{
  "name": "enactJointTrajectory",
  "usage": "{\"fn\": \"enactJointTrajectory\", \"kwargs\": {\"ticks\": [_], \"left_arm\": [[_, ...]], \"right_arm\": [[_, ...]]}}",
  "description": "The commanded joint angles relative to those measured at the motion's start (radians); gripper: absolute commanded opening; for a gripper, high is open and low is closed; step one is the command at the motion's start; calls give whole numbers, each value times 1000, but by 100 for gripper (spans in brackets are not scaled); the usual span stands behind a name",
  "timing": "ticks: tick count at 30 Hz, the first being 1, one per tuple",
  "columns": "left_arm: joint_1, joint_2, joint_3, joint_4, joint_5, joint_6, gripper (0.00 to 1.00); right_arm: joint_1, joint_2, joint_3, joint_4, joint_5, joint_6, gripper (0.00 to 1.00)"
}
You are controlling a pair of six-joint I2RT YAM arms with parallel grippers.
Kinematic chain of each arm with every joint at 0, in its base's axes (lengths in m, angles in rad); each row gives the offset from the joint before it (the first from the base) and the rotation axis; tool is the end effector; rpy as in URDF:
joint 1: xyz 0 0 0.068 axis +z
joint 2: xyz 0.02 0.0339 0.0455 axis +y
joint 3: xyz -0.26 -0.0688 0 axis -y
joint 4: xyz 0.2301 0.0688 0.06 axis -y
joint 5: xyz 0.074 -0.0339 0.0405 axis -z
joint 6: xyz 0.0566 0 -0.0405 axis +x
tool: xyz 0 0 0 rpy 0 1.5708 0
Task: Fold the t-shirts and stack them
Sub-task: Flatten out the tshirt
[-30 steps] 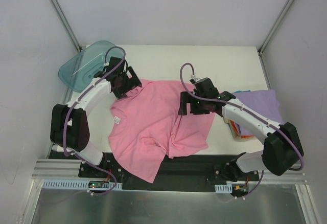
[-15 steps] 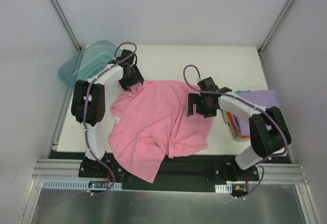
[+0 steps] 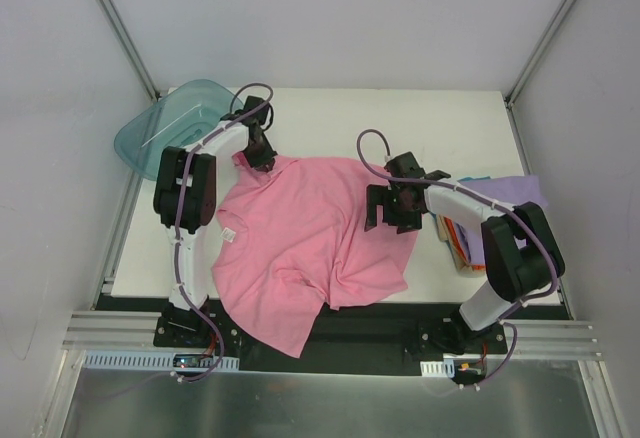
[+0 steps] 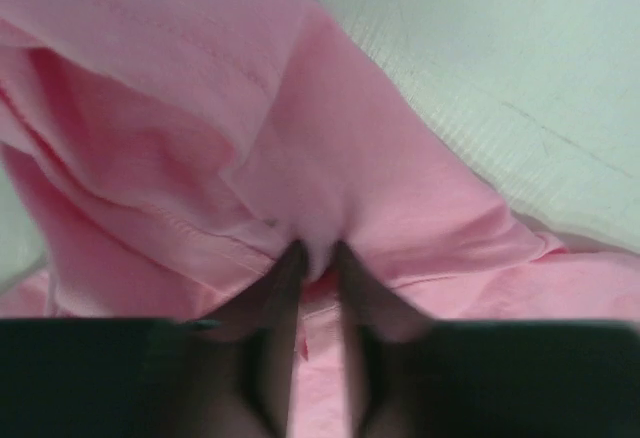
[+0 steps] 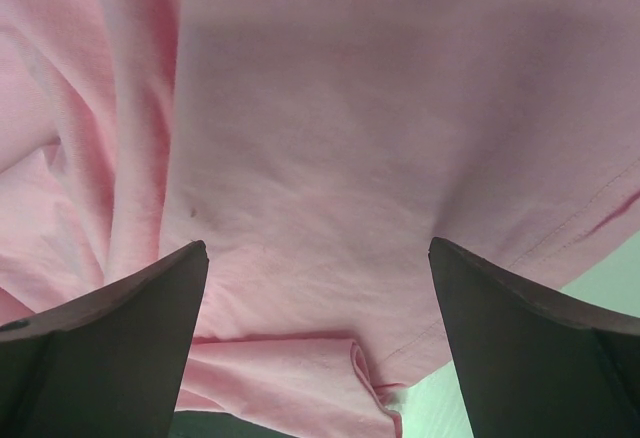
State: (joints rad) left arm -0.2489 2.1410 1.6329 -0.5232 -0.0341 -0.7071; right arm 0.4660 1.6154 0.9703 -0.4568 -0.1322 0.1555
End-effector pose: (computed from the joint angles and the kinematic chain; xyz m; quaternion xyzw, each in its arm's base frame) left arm 0.4440 -0.1109 0.1608 -0.2233 0.9375 -0.1080 0.2441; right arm 0.2739 0.1461 0.1668 -0.1652 0.9565 0.1320 0.2011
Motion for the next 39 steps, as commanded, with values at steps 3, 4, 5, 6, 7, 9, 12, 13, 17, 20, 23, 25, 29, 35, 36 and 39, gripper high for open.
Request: {"fn": "enactJointTrajectory", "kwargs": {"ticks": [3, 4, 5, 6, 7, 9, 12, 13, 17, 20, 23, 25, 29, 35, 36, 39], "left_arm": [[-4, -18, 39, -18, 5, -8, 0], [-4, -32, 38, -18, -6, 0, 0], [-7, -38, 38, -18, -16, 3, 0], [-7, -42, 38, -18, -36, 9, 0], [-7, -50, 41, -18, -42, 21, 0], [-9, -52, 51, -18, -44, 32, 0], [-13, -46, 80, -17, -29, 52, 0], [-16, -41, 91, -15, -26, 63, 0], [-38, 2, 215, -11, -38, 90, 0], [-53, 84, 362, -1, -43, 124, 0], [-55, 224, 567, -3, -36, 150, 0], [-56, 302, 689, -3, 0, 156, 28], [-62, 307, 749, 0, 33, 152, 99], [-90, 85, 526, 0, -15, 213, 99], [-99, 16, 487, 2, -29, 219, 100], [-105, -129, 311, 2, -59, 218, 99]], "right_arm": [[-9, 14, 1, 6, -15, -11, 97], [-9, 15, 1, 6, -15, -11, 97], [-9, 17, 1, 4, -14, -13, 97], [-9, 17, 1, 4, -15, -11, 97], [-9, 20, 2, 6, -17, -13, 97], [-10, 21, 2, 6, -18, -13, 97], [-13, 20, 2, 4, -18, -14, 97], [-13, 18, 2, 6, -18, -16, 97], [-20, 15, -1, 4, -23, -16, 97], [-24, 15, -1, 9, -32, -17, 97], [-26, 20, -2, 12, -40, -16, 97], [-26, 20, -5, 12, -43, -16, 97], [-26, 3, -15, 10, -43, -13, 97], [-29, -55, -28, 1, -18, -13, 97], [-27, -61, -27, -3, -8, -13, 97], [-27, -98, -18, -22, 22, -13, 97]]}}
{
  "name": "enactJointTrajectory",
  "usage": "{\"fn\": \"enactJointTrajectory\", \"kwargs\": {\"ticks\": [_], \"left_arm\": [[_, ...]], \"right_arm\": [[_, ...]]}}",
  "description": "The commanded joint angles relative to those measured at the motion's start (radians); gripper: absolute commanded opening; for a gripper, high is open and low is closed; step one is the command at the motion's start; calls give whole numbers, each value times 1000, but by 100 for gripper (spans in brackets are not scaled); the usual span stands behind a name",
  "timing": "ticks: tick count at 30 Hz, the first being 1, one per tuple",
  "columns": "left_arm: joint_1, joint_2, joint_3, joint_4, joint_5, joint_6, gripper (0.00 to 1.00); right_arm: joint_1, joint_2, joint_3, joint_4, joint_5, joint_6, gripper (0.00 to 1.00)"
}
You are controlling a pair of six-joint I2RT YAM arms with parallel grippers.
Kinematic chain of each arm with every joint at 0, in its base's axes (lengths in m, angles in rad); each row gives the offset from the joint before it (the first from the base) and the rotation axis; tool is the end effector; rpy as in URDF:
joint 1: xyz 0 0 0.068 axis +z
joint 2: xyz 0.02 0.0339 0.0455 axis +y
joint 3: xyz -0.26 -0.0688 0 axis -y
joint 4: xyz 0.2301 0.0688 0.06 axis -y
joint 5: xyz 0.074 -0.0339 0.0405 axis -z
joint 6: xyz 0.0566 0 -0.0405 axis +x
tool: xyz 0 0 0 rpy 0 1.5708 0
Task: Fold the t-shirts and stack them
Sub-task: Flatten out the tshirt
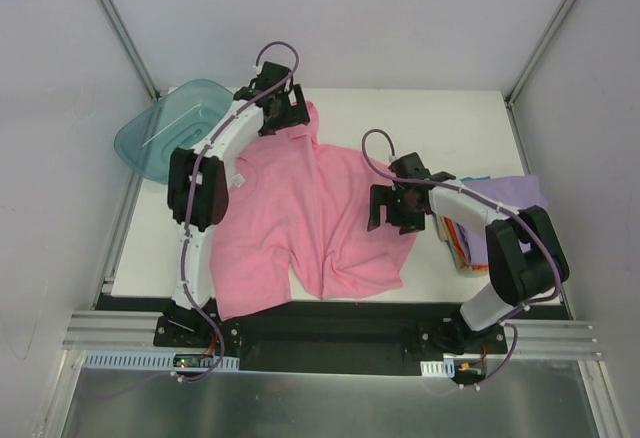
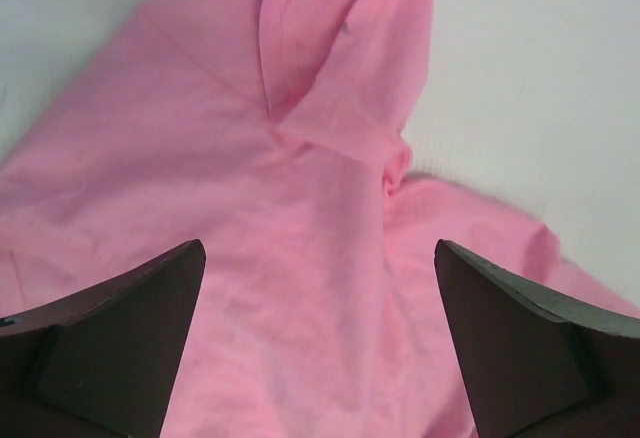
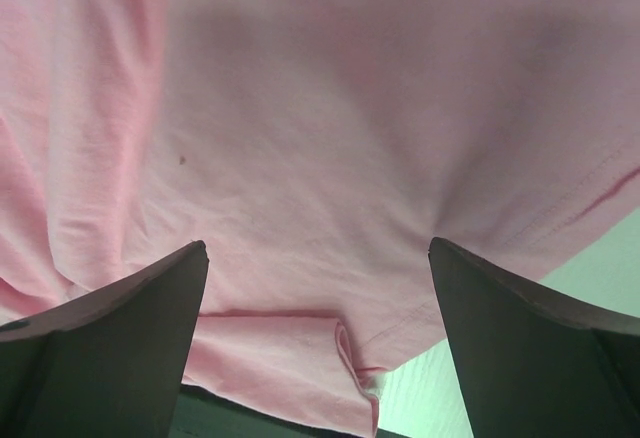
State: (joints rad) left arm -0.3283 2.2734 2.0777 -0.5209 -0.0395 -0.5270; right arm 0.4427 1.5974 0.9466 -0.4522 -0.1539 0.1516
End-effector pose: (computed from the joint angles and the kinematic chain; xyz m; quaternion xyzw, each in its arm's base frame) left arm 0.4966 -0.1668 0.2403 -0.0984 0.9047 -0.1554 0.3843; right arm 0.2718 0.1385 0.1658 -0.1583 0.9571 0.1392 0.1991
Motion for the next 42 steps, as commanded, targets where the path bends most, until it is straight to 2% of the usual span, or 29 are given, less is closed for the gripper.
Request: {"fn": "enactJointTrajectory", "kwargs": {"ticks": [1, 4, 7, 16, 20, 22, 24, 28, 32, 35, 39, 42], "left_arm": [[-26, -297, -237, 1, -57, 16, 99], [-26, -397, -417, 10, -60, -16, 99], [-26, -423, -517, 45, -22, -36, 99], [-2, -232, -462, 87, 61, -59, 99], [15, -233, -528, 87, 7, -85, 99], [26, -248, -588, 87, 67, -90, 99], [37, -282, -661, 88, 98, -102, 99], [38, -363, -819, 87, 56, -133, 99], [44, -515, -1055, 87, 17, -180, 99], [44, -638, -1174, 84, 21, -189, 99], [44, -794, -1251, 79, 33, -194, 99], [44, -885, -1234, 81, 38, -192, 99]], "right_arm": [[-4, -91, 6, -34, 53, -14, 97], [-4, -120, 26, -63, 92, -33, 97], [-2, -102, 87, -54, 90, -49, 97], [-4, 189, 317, -69, 40, -78, 97], [-4, 248, 314, -83, 36, -81, 97], [-4, 259, 291, -77, 39, -69, 97], [-4, 245, 245, -66, 43, -54, 97], [-6, 188, 155, -45, 63, -32, 97], [-7, 122, 78, -45, 103, -18, 97], [-7, 53, 28, -55, 109, -12, 97], [-6, -40, -34, -74, 117, -4, 97], [-7, -80, -26, -89, 123, -23, 97]]}}
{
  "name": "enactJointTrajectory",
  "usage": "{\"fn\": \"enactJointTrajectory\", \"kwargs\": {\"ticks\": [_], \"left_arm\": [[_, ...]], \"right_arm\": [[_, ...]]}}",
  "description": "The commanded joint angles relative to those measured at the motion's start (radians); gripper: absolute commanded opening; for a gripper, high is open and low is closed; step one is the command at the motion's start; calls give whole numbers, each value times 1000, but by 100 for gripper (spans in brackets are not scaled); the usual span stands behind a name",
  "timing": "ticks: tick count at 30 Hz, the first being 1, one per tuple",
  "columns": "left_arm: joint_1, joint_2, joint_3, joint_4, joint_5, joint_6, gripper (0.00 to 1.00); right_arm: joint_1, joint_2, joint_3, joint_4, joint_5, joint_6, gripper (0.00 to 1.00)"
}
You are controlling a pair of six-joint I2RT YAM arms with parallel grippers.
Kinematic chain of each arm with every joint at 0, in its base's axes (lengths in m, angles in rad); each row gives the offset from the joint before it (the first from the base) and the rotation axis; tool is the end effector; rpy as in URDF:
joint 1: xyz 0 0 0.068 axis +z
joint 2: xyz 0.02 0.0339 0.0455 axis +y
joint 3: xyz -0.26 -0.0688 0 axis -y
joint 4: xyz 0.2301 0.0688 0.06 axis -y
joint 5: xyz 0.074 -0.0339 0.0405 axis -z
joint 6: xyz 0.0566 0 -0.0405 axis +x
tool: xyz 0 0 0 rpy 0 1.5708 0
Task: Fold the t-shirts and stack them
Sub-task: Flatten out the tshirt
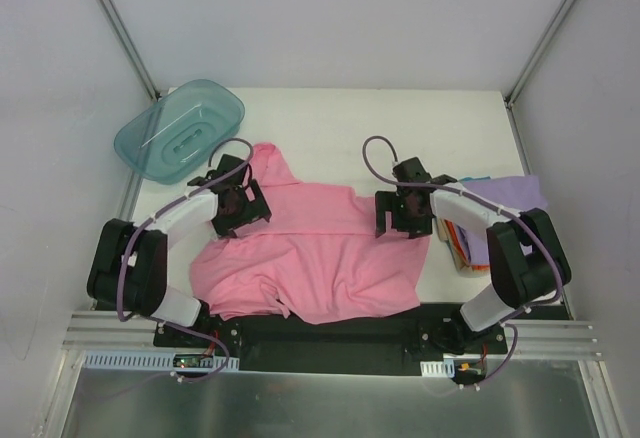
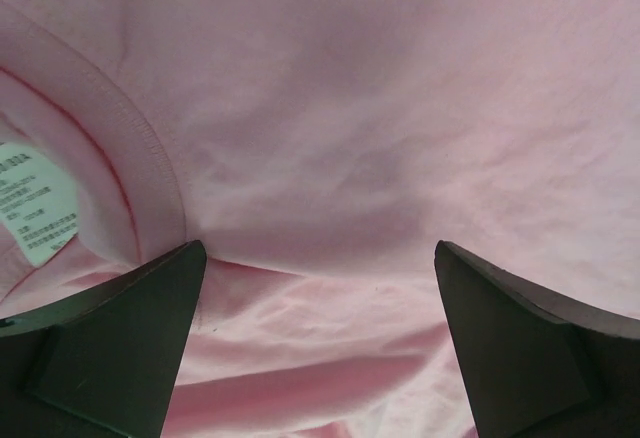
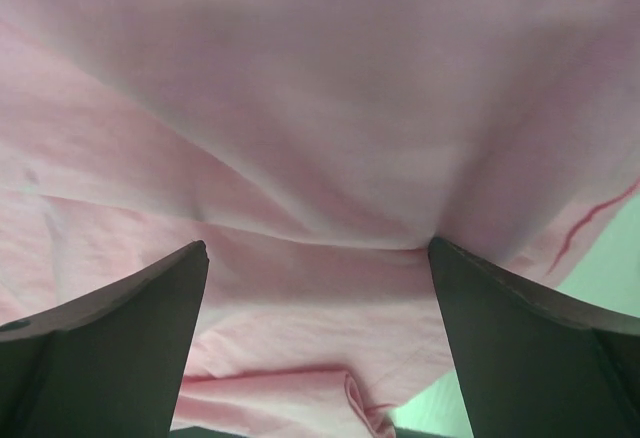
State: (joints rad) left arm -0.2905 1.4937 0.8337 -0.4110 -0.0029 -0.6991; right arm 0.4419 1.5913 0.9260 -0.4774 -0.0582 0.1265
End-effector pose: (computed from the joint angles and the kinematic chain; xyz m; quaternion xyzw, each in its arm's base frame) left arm 0.2694 -0.0804 0.1644 -0.1969 0.9487 -0.1162 0.2183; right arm 0.2676 0.1302 0.1599 -0.1595 0.9637 0.0868 0.1958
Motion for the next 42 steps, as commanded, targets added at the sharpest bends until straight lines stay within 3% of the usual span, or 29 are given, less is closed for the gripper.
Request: {"fn": "enactJointTrajectory", "kwargs": {"ticks": [1, 8, 16, 24, 31, 33, 34, 35, 42], "left_arm": [[7, -119, 28, -29, 1, -13, 99], [8, 22, 284, -31, -55, 1, 96], [16, 321, 559, -43, -12, 46, 73], [17, 430, 571, -51, -11, 20, 65], [17, 488, 633, -49, -5, 26, 37], [17, 499, 648, -52, -3, 30, 25], [17, 499, 662, -52, 0, 33, 11], [17, 499, 670, -54, 0, 35, 2], [13, 511, 757, -45, -2, 85, 0]], "right_arm": [[-6, -77, 14, -73, 27, -4, 97], [-6, -34, 89, -67, 9, -14, 97], [-9, -2, 97, -81, 27, -30, 97], [-26, 2, 99, -84, 24, -36, 97], [-35, 19, 91, -78, 18, -36, 97], [-38, 18, 89, -78, 17, -33, 97], [-40, 16, 89, -76, 17, -34, 97], [-39, 15, 89, -78, 17, -36, 97], [-46, 12, 89, -76, 15, -34, 97]]}}
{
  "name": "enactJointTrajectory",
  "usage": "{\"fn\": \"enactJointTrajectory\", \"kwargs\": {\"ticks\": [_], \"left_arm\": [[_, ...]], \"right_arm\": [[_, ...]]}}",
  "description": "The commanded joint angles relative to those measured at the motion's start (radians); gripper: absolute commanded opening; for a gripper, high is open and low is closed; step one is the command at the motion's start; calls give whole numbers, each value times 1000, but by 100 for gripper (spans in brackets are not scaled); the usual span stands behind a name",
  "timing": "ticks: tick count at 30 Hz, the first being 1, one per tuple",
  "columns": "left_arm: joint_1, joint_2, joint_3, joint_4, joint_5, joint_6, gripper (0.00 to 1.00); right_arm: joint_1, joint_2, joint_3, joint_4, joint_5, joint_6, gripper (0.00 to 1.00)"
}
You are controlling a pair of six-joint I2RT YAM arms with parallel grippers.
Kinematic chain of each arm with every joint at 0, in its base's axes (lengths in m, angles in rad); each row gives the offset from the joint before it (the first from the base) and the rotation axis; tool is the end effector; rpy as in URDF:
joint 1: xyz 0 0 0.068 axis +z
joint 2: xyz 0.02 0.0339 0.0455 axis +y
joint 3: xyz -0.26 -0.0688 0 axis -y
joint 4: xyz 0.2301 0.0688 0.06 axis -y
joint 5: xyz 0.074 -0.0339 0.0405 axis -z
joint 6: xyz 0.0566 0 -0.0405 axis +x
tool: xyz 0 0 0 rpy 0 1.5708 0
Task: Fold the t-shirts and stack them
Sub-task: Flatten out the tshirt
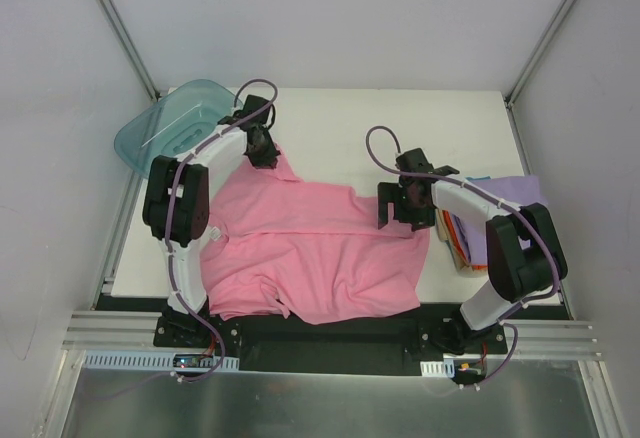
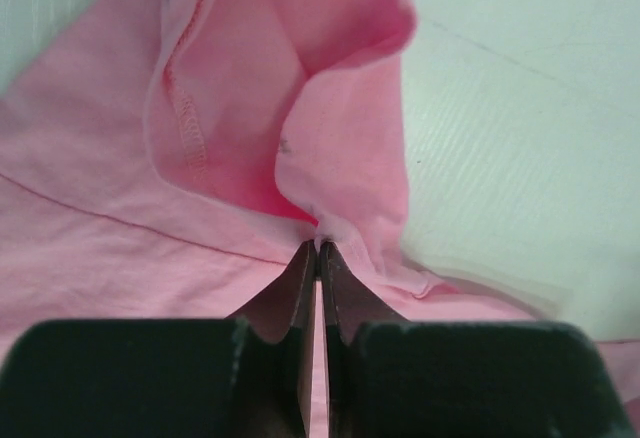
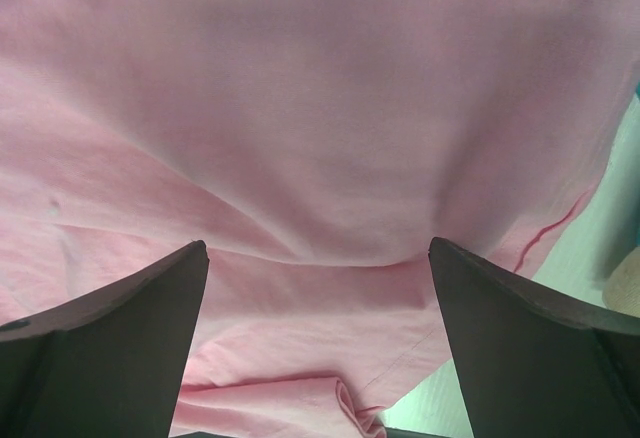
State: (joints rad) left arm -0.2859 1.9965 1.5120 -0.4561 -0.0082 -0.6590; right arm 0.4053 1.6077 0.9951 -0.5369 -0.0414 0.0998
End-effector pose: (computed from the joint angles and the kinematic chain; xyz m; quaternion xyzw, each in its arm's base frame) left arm 0.4183 -0.1225 0.1907 -0.1776 0.9340 -0.1376 0.2777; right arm 0.2800 0.1227 0.1710 -0.1530 0.9656 0.0718 0.1974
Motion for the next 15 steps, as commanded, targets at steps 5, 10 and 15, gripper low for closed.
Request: {"fn": "enactJointTrajectory", "kwargs": {"ticks": [5, 10, 15], "left_arm": [[-18, 137, 307, 16, 86, 104, 0], [-64, 327, 603, 13, 168, 206, 8], [-98, 302, 602, 13, 182, 317, 99]], "right_arm": [[-13, 3, 22, -11, -12, -9, 97], [-16, 8, 20, -6, -9, -11, 97], [-16, -21, 19, -9, -14, -8, 97]]}}
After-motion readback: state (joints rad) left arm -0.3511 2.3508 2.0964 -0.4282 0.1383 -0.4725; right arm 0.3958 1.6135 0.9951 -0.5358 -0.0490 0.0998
